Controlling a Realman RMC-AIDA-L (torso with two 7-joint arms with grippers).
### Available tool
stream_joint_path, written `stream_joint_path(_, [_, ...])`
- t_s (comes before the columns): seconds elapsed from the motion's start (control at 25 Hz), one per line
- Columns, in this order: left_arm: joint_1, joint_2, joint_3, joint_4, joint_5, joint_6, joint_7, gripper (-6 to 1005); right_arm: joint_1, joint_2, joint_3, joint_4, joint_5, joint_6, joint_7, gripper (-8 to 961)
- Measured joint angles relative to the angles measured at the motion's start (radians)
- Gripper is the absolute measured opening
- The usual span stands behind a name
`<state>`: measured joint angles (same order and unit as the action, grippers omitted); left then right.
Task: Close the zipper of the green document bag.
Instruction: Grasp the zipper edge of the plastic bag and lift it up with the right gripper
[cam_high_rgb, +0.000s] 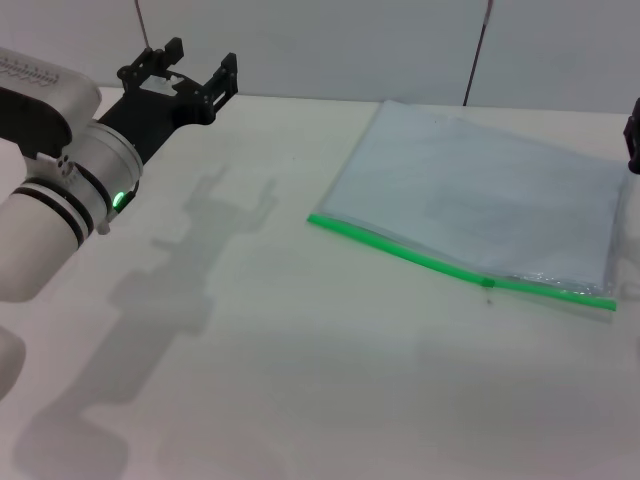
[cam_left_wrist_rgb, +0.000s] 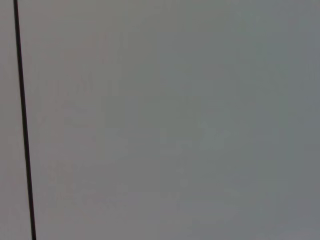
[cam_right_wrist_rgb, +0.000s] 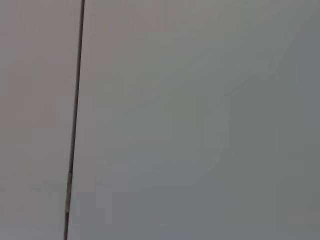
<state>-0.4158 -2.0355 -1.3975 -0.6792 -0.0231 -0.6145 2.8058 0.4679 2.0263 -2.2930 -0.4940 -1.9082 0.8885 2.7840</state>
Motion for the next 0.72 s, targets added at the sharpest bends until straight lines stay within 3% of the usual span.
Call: stream_joint_path(0.72, [-0.001,-0.001,0.004,0.002,0.000,0.001,0.002,722,0.008,0.000,0.000,0.008,-0.001,-0.005,0.000,566])
